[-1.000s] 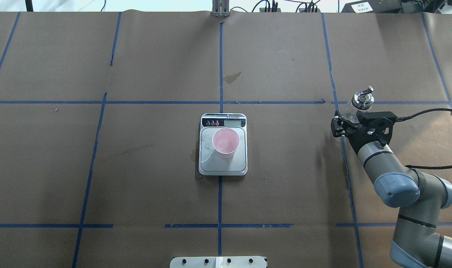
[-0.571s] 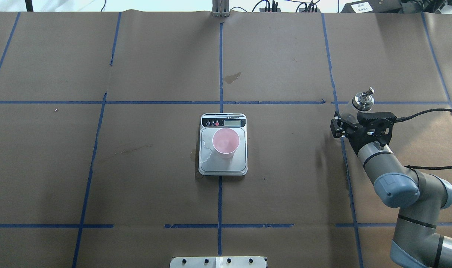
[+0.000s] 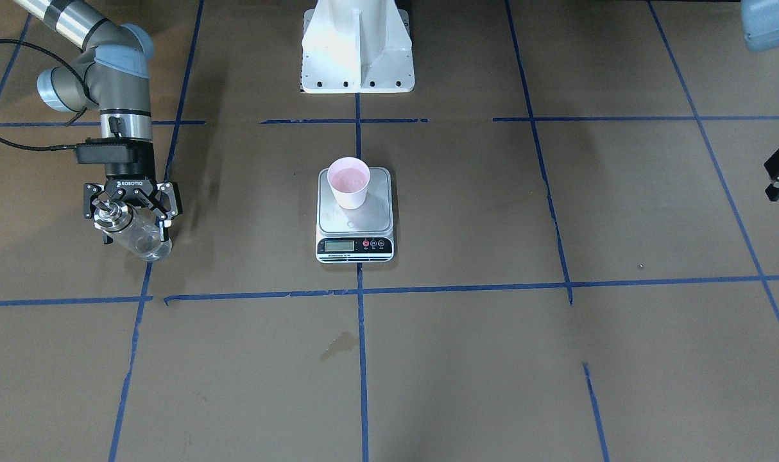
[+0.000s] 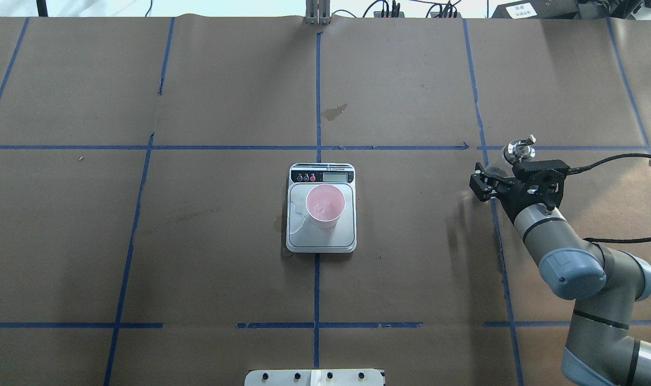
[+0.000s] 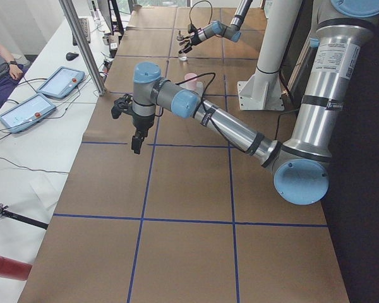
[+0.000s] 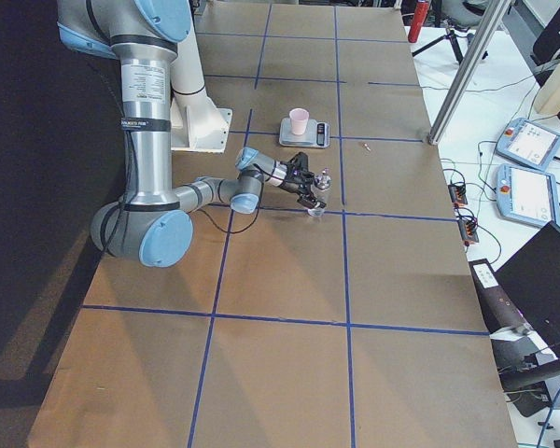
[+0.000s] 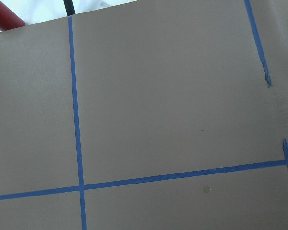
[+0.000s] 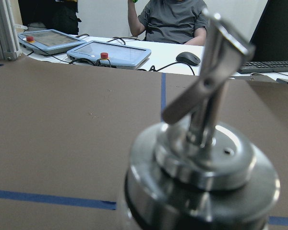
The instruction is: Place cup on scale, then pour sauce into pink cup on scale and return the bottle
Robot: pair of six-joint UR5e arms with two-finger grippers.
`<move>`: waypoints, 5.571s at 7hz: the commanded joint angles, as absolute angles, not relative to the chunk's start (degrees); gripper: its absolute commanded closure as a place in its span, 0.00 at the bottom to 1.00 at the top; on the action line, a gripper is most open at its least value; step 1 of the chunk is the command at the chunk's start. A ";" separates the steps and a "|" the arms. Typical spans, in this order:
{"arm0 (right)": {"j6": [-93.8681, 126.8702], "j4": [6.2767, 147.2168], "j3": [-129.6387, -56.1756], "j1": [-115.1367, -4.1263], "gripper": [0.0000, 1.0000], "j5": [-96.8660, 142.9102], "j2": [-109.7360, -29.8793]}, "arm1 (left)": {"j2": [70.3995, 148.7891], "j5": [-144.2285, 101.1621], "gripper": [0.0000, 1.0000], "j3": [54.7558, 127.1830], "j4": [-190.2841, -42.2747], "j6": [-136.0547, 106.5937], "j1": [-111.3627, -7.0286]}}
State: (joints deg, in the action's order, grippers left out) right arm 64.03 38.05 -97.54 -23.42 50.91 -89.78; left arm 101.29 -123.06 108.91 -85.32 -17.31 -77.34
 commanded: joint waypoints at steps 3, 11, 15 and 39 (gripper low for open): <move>64.07 41.28 -108.83 -23.47 0.00 63.33 -99.37 | 101.60 -123.13 0.00 108.99 -85.08 -17.31 -77.43; 61.72 71.57 -133.59 -37.03 0.00 111.00 -107.79 | 101.34 -125.60 0.00 109.07 -84.73 -17.31 -77.61; 19.63 98.36 -127.30 -65.58 0.00 131.80 -95.32 | 101.16 -125.60 0.00 108.98 -84.73 -16.97 -77.61; 0.09 83.50 -91.58 -89.03 0.00 135.00 -92.81 | 88.24 -128.23 0.00 93.87 -91.76 0.18 -89.56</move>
